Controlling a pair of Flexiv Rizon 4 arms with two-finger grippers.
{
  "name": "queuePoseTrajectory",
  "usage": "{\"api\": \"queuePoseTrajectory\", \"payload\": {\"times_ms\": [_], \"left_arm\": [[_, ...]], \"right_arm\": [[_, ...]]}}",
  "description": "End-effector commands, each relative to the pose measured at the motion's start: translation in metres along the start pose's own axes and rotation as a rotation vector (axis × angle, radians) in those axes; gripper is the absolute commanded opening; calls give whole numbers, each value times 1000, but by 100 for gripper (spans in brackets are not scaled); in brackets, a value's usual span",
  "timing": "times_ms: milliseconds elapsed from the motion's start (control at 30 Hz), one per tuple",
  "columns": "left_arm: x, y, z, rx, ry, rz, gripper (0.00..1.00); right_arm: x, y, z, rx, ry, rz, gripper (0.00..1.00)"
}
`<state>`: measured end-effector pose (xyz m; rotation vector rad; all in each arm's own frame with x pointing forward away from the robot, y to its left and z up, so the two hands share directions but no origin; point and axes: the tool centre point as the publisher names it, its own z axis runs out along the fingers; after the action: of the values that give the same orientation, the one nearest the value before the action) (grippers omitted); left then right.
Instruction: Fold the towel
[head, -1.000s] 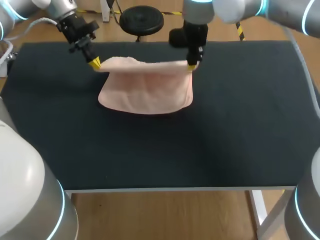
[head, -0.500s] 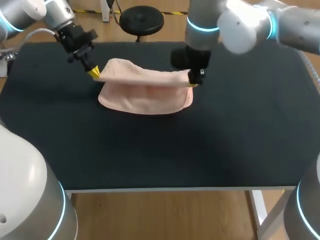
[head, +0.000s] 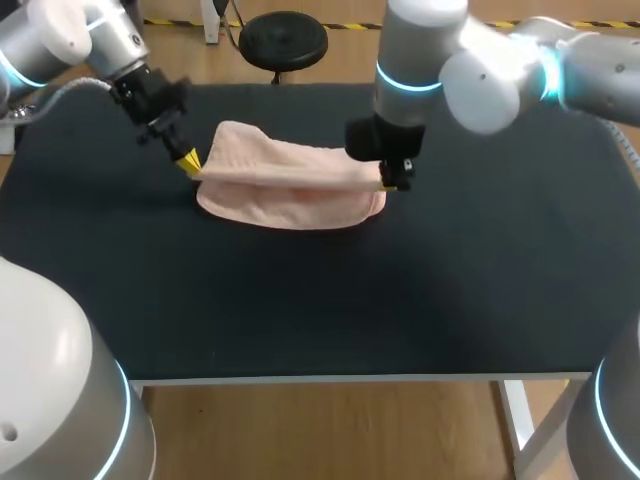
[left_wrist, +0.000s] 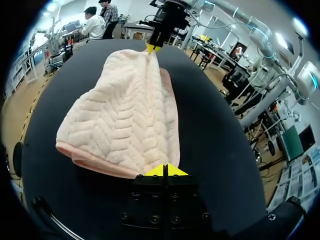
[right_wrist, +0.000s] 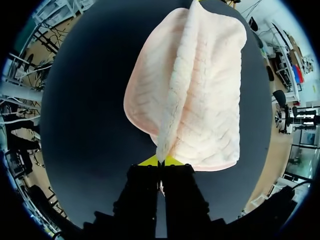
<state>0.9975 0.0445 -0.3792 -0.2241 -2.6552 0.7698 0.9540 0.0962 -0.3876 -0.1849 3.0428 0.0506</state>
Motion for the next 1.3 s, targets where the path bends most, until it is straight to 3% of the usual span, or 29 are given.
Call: {"api": "queuePoseTrajectory", "payload": {"times_ms": [33, 367, 400, 433, 467, 867, 1000, 1100, 1300], "left_arm": [[-9, 10, 7, 14, 15, -11, 0], [-24, 18, 6, -5, 2, -63, 0], [-26, 18, 5, -12, -9, -72, 0], [-28, 17, 3, -15, -17, -73, 37], [-30, 16, 1, -13, -23, -75, 100], [-35, -3, -34, 39, -108, -49, 100], [-35, -12, -45, 69, -134, -28, 100], [-38, -17, -53, 58, -188, -53, 100], [-38, -17, -53, 58, -188, -53, 100]], "right_arm": [[-5, 0, 9, 3, 24, -8, 0], [-11, 4, 14, 0, 63, -52, 0], [-11, 5, 13, -1, 63, -52, 45], [-12, 7, 10, -13, 61, -68, 100], [-12, 7, 9, -18, 51, -65, 100], [-7, 20, -24, -77, 31, -100, 100], [-8, 21, -32, -62, -3, -74, 100], [-8, 21, -32, -62, -3, -74, 100], [-8, 21, -32, -62, -3, -74, 100]]}}
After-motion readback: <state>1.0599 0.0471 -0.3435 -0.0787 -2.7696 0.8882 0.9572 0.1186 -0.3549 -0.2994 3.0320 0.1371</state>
